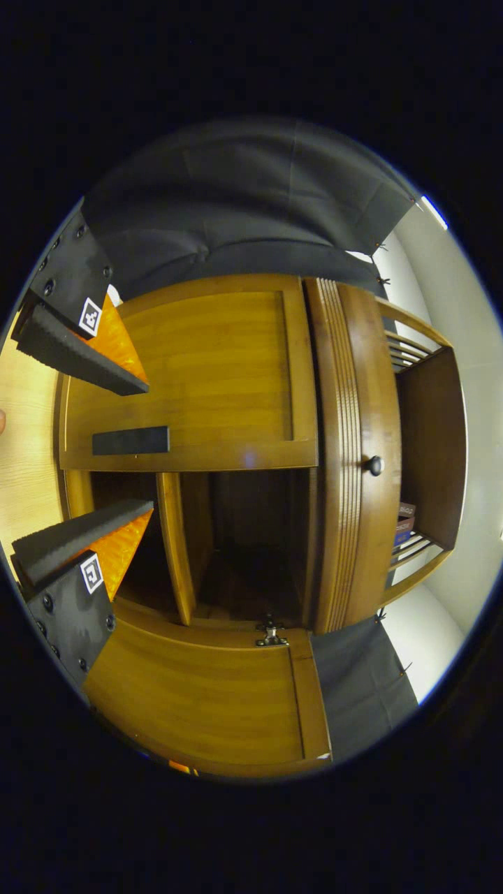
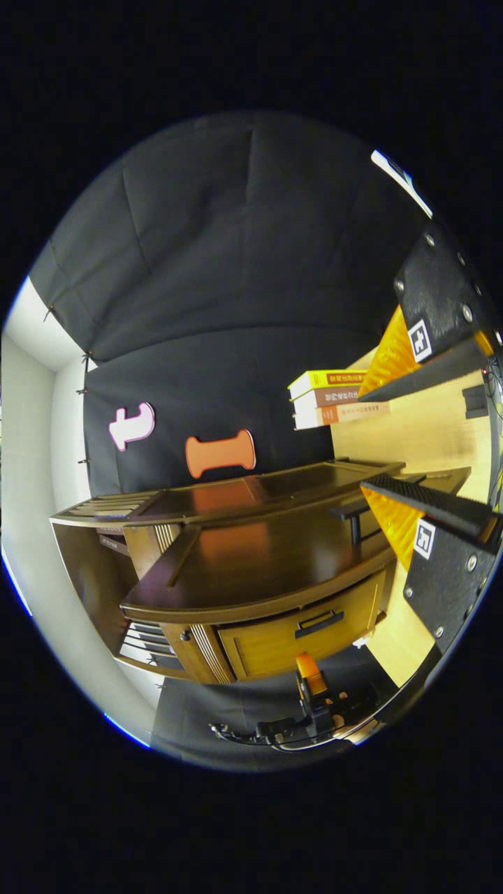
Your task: Open the right door of the double-door shoe cabinet with the right hand, and open the left door with the left hand.
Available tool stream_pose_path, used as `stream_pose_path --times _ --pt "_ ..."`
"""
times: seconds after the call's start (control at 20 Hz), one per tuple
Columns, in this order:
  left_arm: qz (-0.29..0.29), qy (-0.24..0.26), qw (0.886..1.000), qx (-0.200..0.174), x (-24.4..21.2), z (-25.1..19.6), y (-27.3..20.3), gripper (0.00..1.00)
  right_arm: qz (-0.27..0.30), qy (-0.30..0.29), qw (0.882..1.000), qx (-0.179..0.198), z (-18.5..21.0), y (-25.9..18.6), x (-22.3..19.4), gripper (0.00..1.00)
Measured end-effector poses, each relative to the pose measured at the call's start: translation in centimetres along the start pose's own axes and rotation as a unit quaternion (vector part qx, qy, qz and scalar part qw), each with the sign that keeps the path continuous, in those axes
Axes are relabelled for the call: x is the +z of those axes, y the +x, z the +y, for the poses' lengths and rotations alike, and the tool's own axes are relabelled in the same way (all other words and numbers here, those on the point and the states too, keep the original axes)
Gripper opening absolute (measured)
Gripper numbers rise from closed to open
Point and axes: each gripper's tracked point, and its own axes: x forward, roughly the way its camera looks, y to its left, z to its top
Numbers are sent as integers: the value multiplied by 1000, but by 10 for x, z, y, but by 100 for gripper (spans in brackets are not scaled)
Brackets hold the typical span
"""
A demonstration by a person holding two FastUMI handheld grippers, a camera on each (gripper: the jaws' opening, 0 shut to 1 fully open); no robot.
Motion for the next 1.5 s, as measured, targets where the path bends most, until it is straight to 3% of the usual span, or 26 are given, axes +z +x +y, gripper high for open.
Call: stream_pose_path --times 0.1,0.25,0.3,0.5,0.7,0.8,1.15,1.35,1.5 --pt "14 -5 1000 5 -18 -1 20 94 -7 -8 1000 -13 -5 1 6 87" --pt "28 -1 999 19 -42 3 46 95 -11 -8 1000 -20 -9 -1 10 92" --pt "30 -5 999 22 -49 4 54 95 -11 -8 1000 -23 -9 -1 10 99" --pt "41 -34 998 25 -68 10 77 95 -12 -2 999 -34 -11 -3 15 99" --pt "41 -31 998 28 -73 17 88 94 -17 4 999 -39 -12 -5 21 99" --pt "37 -33 998 24 -72 16 93 76 -17 9 999 -41 -11 -7 23 99" --pt "37 -18 999 15 -75 11 100 42 -32 5 998 -53 -1 -12 39 99" --pt "38 -22 999 5 -76 12 96 34 -36 -1 997 -67 3 -17 42 99" --pt "39 -21 999 -11 -75 11 89 36 -35 3 997 -73 9 -20 42 99"
